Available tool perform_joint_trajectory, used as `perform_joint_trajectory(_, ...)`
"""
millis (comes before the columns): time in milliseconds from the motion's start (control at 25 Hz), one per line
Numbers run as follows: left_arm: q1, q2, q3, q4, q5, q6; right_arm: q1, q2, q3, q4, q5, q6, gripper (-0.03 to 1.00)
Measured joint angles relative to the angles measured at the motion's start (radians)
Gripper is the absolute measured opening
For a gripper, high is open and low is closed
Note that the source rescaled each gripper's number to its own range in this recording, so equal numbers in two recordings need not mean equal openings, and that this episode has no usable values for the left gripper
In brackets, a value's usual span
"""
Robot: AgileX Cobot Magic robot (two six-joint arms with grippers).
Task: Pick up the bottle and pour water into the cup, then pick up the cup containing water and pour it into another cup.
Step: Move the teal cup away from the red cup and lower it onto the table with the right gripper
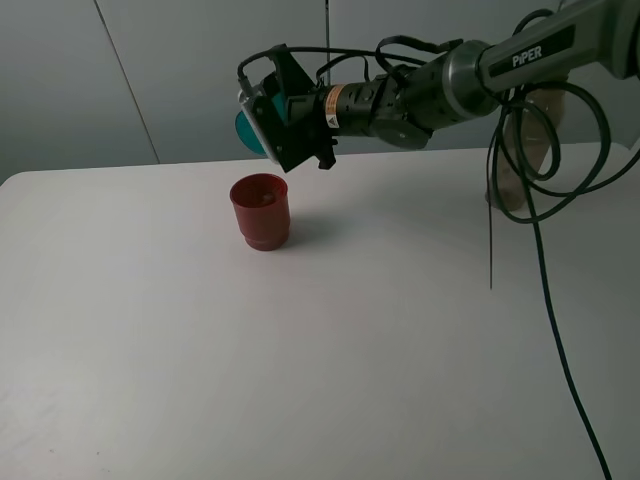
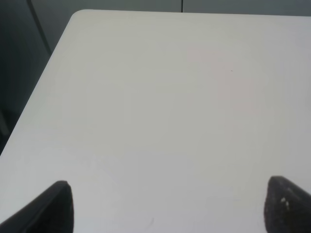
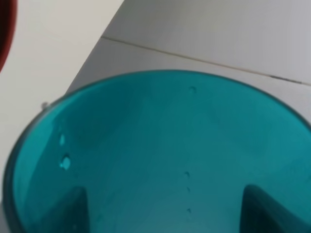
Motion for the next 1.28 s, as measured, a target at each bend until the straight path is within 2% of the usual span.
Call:
perform_joint_trajectory(240, 0.000, 0.000, 0.000, 0.000, 0.000, 0.000, 0.000, 0.000, -0.001, 0.103, 0.000, 0.300, 0.08)
perform_joint_trajectory(640, 0.000, 0.000, 0.000, 0.000, 0.000, 0.000, -0.022, 0.000, -0.002, 0.124, 0.000, 0.854, 0.08)
perform_joint_trajectory(840, 0.000, 0.000, 0.000, 0.000, 0.000, 0.000, -0.052, -0.032, 0.039, 0.125, 0.000, 1.071, 0.08)
perform_joint_trajectory(1040, 0.000, 0.000, 0.000, 0.000, 0.000, 0.000, -0.089, -0.119, 0.168, 0.202, -0.004, 1.165, 0.08)
perform_joint_trajectory(1280, 0.000, 0.000, 0.000, 0.000, 0.000, 0.000, -0.132, -0.207, 0.384, 0.332, -0.074, 1.175, 0.08)
